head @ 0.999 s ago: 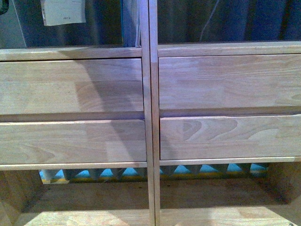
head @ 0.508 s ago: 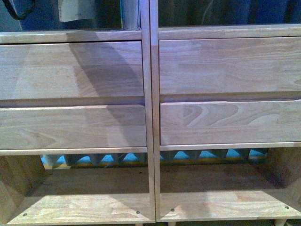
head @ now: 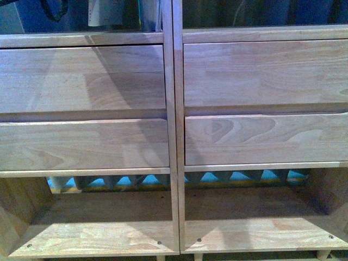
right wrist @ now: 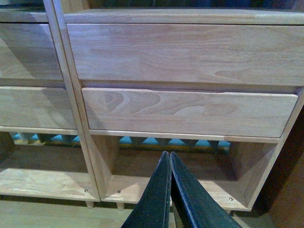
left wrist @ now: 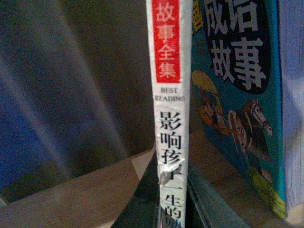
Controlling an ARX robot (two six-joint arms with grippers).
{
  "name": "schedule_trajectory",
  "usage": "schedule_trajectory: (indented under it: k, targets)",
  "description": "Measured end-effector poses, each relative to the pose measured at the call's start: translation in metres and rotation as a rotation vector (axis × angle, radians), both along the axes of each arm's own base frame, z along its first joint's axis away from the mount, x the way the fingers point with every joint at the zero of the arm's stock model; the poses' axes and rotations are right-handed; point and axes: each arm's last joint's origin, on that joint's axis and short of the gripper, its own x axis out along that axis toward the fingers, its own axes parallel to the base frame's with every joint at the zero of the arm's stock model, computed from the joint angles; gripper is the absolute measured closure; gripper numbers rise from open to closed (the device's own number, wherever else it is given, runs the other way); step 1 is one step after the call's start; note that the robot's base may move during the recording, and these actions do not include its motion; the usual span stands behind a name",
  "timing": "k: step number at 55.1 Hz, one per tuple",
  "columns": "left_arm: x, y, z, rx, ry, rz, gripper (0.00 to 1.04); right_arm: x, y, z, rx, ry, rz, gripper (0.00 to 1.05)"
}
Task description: Organize books on shelf
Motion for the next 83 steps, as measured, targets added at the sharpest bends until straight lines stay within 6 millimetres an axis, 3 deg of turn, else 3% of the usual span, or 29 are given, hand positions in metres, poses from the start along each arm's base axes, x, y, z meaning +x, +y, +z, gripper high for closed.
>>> schedule_trajectory:
  k: [14, 31, 50, 64, 71, 83]
  targets:
    - [0.001, -0.004, -0.001, 0.006, -0.008, 0.012, 0.98, 0.000, 0.000, -0.010, 0.000, -0.001, 0.000, 1.02]
    - [0.003, -0.017, -0.020, 0.025, -0.004, 0.018, 0.98, 0.000, 0.000, -0.019, 0.000, -0.004, 0.000, 1.02]
    - [-0.011, -0.022, -0.033, 0.034, -0.011, 0.000, 0.44, -0.001, 0.000, -0.025, 0.000, -0.014, 0.000, 1.02]
    - [-0.047, -0.022, -0.013, 0.007, -0.041, -0.045, 0.07, -0.001, 0.000, -0.025, 0.000, -0.014, 0.000, 1.02]
    - [-0.073, -0.015, 0.002, -0.051, -0.053, -0.030, 0.08, -0.001, 0.000, -0.025, 0.000, -0.014, 0.000, 1.02]
    - [-0.131, 0.021, 0.016, -0.098, -0.091, 0.046, 0.07, -0.001, 0.000, -0.025, 0.000, -0.014, 0.000, 1.02]
